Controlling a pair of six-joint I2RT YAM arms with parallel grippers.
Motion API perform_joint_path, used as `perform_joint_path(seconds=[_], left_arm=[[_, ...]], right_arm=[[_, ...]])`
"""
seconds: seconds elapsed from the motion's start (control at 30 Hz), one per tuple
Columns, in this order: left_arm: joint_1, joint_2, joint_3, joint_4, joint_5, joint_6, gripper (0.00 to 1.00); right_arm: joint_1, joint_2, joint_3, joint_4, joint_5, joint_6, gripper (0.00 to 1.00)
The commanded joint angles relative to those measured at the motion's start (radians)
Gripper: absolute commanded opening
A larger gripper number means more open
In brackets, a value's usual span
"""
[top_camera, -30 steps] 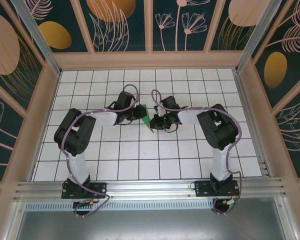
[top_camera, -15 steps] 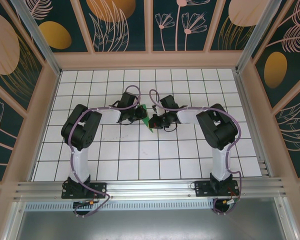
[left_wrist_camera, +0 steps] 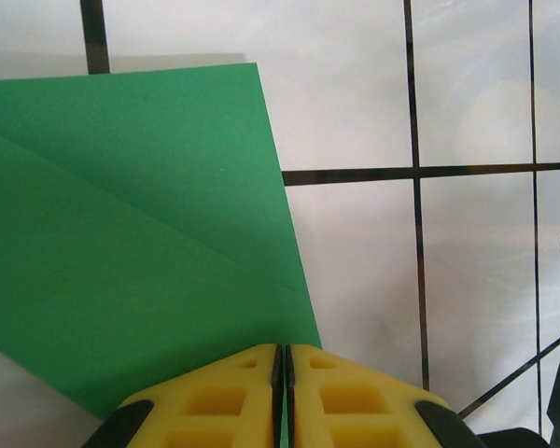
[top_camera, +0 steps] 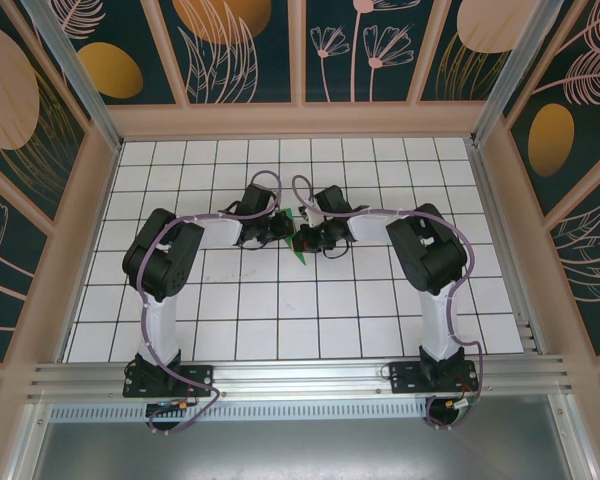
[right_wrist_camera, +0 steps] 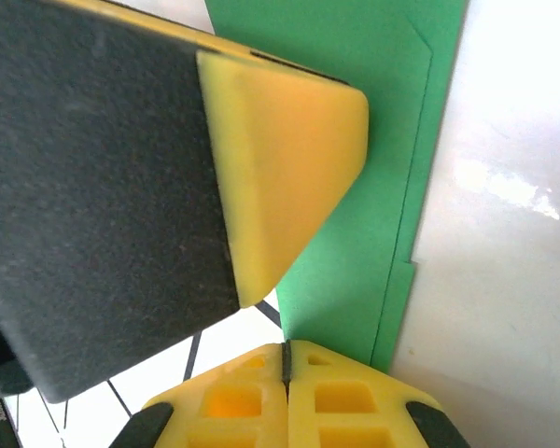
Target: Fold a paper plane with a square sheet of paper (pick it up from the middle)
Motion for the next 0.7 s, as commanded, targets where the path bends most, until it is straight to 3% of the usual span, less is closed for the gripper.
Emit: perform_joint_path(seconds=[0.0,0.67], left_arm=[[0.002,0.055,0.014,-0.089,-0.054,0.004,0.15],[0.003,0.090,0.036,-0.160,-0.104,-0.006,0.14]], right_arm=[[0.013,0.024,0.009,-0.100,-0.006,-0.065,0.06],[0.024,-0.088,-0.177,-0.180,-0.028,-0.166,0.04]])
